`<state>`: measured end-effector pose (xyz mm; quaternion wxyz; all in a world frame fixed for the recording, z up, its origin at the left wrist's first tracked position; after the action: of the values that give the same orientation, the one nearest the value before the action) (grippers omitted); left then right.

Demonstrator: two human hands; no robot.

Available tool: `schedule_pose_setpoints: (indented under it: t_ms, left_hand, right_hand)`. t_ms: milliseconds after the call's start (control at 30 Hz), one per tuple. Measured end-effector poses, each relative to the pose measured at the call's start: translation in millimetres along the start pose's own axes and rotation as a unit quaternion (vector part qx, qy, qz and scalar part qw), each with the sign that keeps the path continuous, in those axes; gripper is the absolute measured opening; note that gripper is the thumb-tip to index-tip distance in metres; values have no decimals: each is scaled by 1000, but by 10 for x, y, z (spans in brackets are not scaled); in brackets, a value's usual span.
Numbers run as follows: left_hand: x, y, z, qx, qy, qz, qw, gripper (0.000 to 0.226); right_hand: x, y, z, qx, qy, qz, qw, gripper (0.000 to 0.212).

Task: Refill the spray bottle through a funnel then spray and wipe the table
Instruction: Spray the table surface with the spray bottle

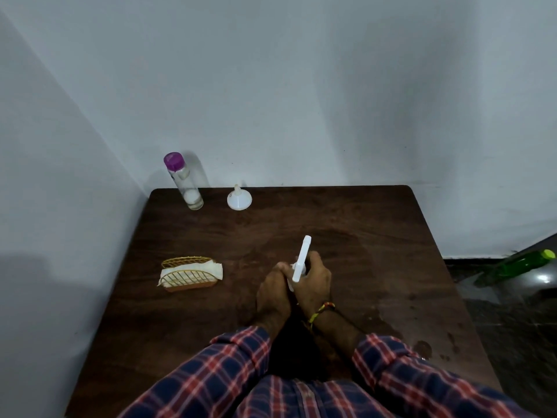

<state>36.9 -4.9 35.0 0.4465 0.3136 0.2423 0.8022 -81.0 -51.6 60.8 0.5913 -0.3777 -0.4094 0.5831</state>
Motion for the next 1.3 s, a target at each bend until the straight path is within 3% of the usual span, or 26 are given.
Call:
schedule_pose_setpoints:
  t_ms: [67, 167, 200, 267, 300, 400, 567, 700, 800, 933, 1067, 1167, 1300]
  left_hand:
    - [7, -72, -72, 31, -6, 6, 999, 36]
    - [21, -157, -125, 36, -37, -22, 998, 21]
    - [40, -176, -125, 43, -54, -45, 997, 35]
    - [128, -212, -72, 78, -77, -75, 991, 70]
    - [162, -259, -53, 79, -86, -72, 991, 76]
    - [191, -498, 5, 0, -77, -34, 996, 67]
    - [260, -1023, 162, -85, -53, 43, 994, 58]
    - [377, -1376, 288, -120, -50, 98, 987, 67]
    - [508, -1648, 230, -169, -123, 141, 968, 96]
    - [596, -1731, 150, -209, -179, 134, 952, 120]
    - [555, -1711, 132, -209, -215, 149, 942, 124]
    - [517, -1671, 116, -222, -240, 162, 931, 127]
    - [488, -1618, 98, -232, -265, 176, 919, 126]
  right_hand:
    - [57, 45, 28, -14, 21, -24, 999, 58]
    - [15, 100, -62, 17, -6, 9, 1000, 72]
    - [-18, 62, -101, 20, -27, 24, 999, 73]
    - [-91, -7, -132, 0, -45, 54, 998, 58]
    - [-110, -50, -101, -15, -37, 73, 997, 44]
    - [-116, -174, 117, -45, -7, 112, 993, 8]
    - [17, -354, 236, -39, -89, 152, 984, 4]
    - [156, -189, 166, -5, -143, 71, 987, 12]
    - [296, -96, 67, 69, -179, 25, 981, 18]
    - [403, -103, -134, 116, -211, -2, 971, 18]
    - [367, -74, -247, 158, -192, -45, 968, 31]
    - [307, 2, -276, 184, -164, -80, 966, 57]
    - [311, -47, -244, 213, -142, -101, 961, 55]
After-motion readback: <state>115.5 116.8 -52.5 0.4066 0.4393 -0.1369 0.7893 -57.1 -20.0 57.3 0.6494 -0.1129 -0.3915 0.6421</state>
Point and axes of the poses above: each hand's wrist, its own x-axis away from the middle knuckle, its own z-axis out of the back of the hand, y = z × x, the point moved 9 cm from there along -x, towards the middle knuckle, and after that the axes turned 2 degrees about -x, right-handed, at the moved point
